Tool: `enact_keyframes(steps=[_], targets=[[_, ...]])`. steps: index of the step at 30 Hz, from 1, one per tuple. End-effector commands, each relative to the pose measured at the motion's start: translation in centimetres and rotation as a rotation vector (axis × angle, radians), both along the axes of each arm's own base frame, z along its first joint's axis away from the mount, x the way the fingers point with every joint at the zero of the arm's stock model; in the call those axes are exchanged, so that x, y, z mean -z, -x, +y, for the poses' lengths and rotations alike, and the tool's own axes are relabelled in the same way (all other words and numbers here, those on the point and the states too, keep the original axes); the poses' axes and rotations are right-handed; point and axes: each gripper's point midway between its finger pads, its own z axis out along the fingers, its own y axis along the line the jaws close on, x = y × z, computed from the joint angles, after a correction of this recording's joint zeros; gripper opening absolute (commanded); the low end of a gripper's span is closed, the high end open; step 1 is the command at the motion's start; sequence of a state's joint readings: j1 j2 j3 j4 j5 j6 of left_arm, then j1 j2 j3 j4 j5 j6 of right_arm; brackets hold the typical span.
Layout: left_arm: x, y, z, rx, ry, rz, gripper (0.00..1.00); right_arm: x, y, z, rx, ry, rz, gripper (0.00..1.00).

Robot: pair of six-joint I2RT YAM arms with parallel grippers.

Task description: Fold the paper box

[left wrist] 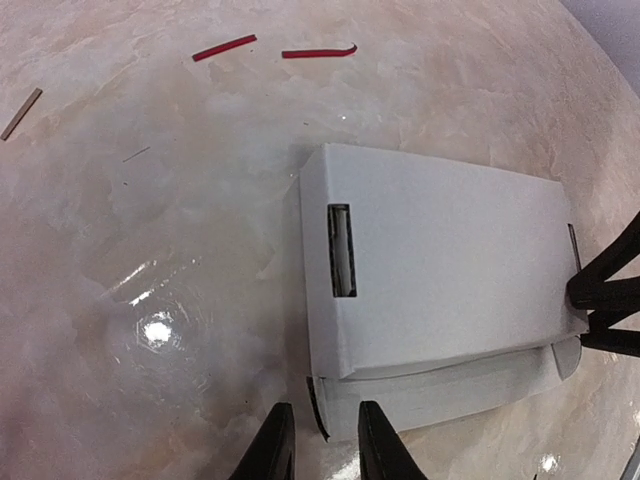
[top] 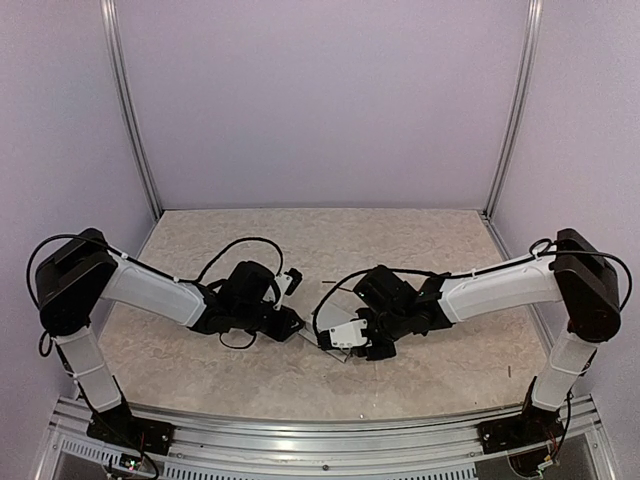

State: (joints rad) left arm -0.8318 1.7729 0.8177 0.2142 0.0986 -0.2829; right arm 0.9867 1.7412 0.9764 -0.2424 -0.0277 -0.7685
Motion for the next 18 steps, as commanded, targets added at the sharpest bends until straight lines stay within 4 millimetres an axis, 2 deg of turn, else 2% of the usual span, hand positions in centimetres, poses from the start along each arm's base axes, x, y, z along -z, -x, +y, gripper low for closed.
enact_keyframes(steps=[1, 6, 18], targets=[[0.6, -0.5, -0.1, 0.000, -0.016, 0.013, 0.22, 3.3, 1.8, -2.0, 0.003, 0.119, 0.083, 0.31], [0.6, -0.4, 0.1, -0.008, -0.015, 0.022, 0.21, 3.3, 1.8, -2.0, 0.002, 0.118, 0.086, 0.31], [1.5, 0.1, 0.0, 0.000, -0.014, 0.062, 0.09, 3.4, 1.9, -2.0, 0.002, 0.121, 0.093, 0.31]])
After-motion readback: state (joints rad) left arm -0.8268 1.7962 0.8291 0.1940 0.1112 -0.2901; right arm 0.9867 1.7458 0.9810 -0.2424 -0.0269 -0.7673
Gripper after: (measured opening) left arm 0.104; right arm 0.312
